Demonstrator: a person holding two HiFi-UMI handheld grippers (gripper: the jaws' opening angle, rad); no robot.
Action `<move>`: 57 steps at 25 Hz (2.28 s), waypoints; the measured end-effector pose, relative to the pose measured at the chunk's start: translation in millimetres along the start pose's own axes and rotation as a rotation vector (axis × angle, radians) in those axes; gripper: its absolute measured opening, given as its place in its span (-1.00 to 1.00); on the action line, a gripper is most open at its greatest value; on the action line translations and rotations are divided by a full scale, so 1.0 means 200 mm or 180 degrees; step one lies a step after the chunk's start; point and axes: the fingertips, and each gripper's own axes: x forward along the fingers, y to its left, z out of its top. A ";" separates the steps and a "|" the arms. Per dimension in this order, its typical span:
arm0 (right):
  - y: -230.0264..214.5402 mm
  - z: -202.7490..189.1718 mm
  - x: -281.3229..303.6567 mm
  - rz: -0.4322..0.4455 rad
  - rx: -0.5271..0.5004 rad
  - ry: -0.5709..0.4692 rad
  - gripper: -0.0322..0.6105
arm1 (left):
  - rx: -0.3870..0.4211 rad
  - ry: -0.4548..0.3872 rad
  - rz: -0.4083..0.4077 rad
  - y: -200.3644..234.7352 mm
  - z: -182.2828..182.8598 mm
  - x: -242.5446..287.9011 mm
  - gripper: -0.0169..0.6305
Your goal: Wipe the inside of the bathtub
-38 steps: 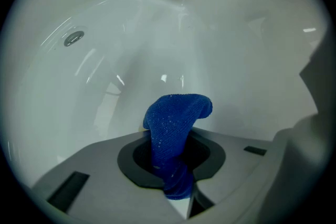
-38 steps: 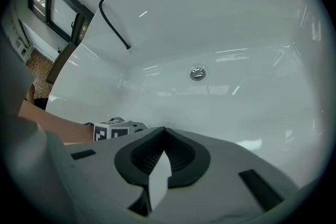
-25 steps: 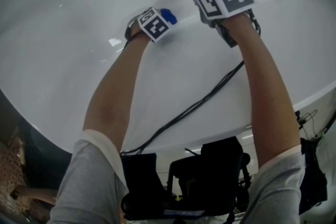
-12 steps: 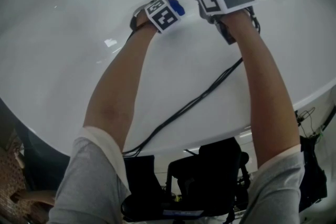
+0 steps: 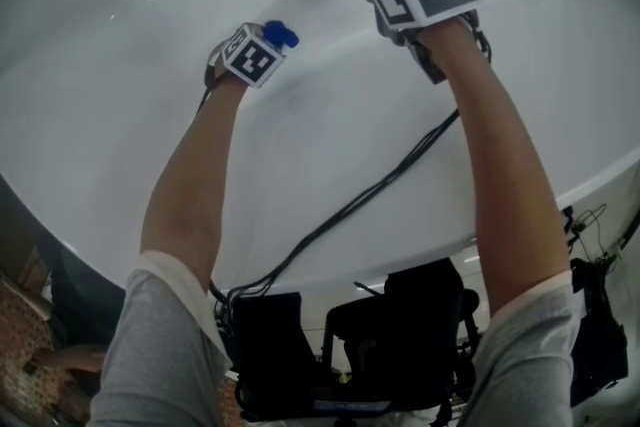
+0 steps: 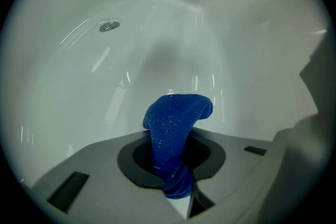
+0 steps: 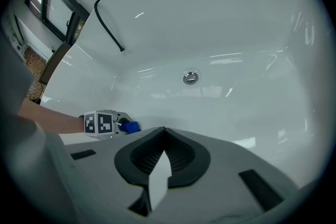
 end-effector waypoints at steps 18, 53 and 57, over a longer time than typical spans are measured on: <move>-0.10 0.05 -0.07 -0.0238 0.0242 -0.0153 -0.87 | 0.0177 -0.0464 -0.0093 -0.27 0.81 0.10 -0.70; -0.08 0.08 -0.08 -0.0193 0.0142 -0.0204 -0.87 | 0.0537 -0.0122 -0.0528 -0.56 0.42 0.08 -0.71; -0.07 0.09 -0.08 -0.0172 0.0136 -0.0231 -0.87 | 0.0807 -0.0092 -0.0639 -0.61 0.53 0.05 -0.73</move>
